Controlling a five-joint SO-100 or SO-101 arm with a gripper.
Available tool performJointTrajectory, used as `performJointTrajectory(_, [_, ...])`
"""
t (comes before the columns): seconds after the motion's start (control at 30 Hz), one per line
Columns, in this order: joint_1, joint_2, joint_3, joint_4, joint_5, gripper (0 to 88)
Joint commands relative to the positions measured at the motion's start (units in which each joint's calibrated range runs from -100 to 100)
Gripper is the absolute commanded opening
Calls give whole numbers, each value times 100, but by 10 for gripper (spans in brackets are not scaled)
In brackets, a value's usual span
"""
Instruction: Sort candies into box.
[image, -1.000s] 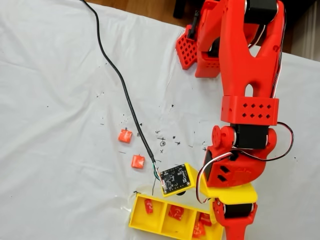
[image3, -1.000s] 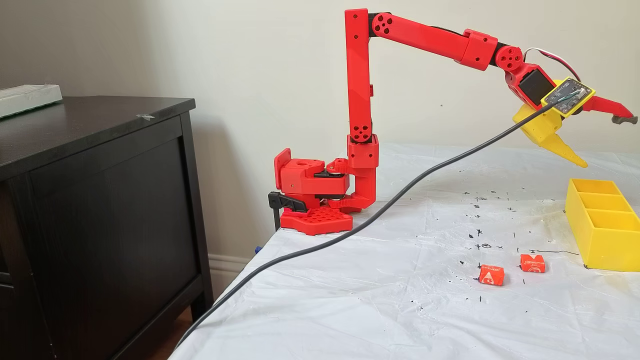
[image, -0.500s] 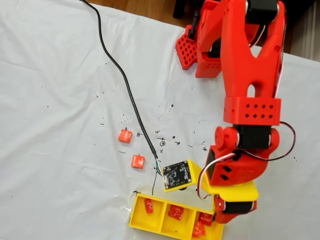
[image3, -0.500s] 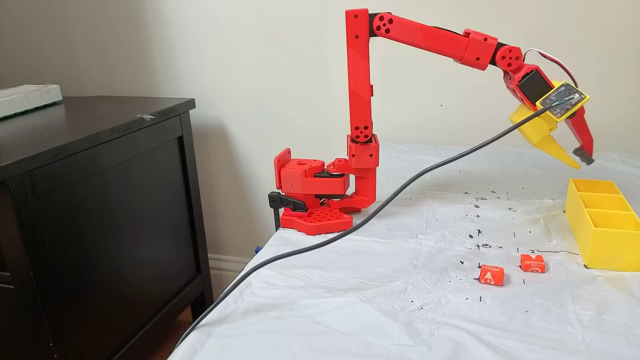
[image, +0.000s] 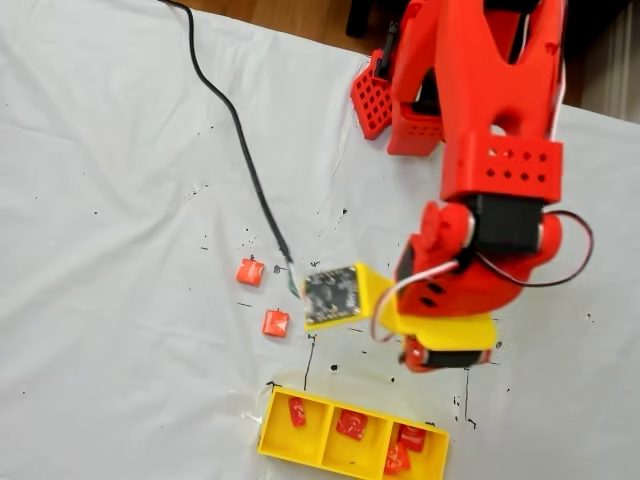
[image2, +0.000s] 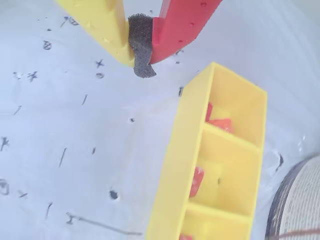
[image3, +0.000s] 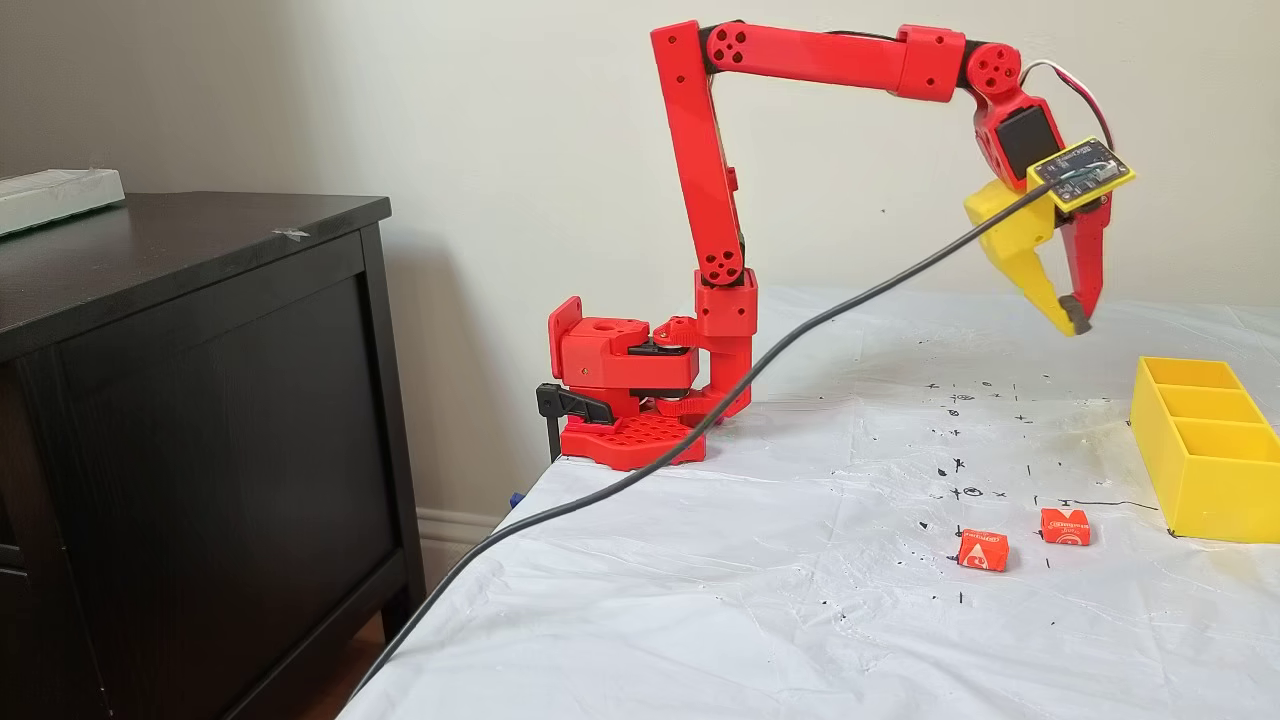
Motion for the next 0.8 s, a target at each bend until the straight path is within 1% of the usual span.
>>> performJointTrajectory(0.0, [539,-402,-823,519,220,2])
performJointTrajectory(0.2, [1228,5,-1378,797,469,2])
performJointTrajectory(0.43, [1898,1082,-2061,1100,718,2])
performJointTrajectory(0.63, [2215,1566,-2033,1182,933,2])
performJointTrajectory(0.77, [2287,1727,-2033,1125,991,11])
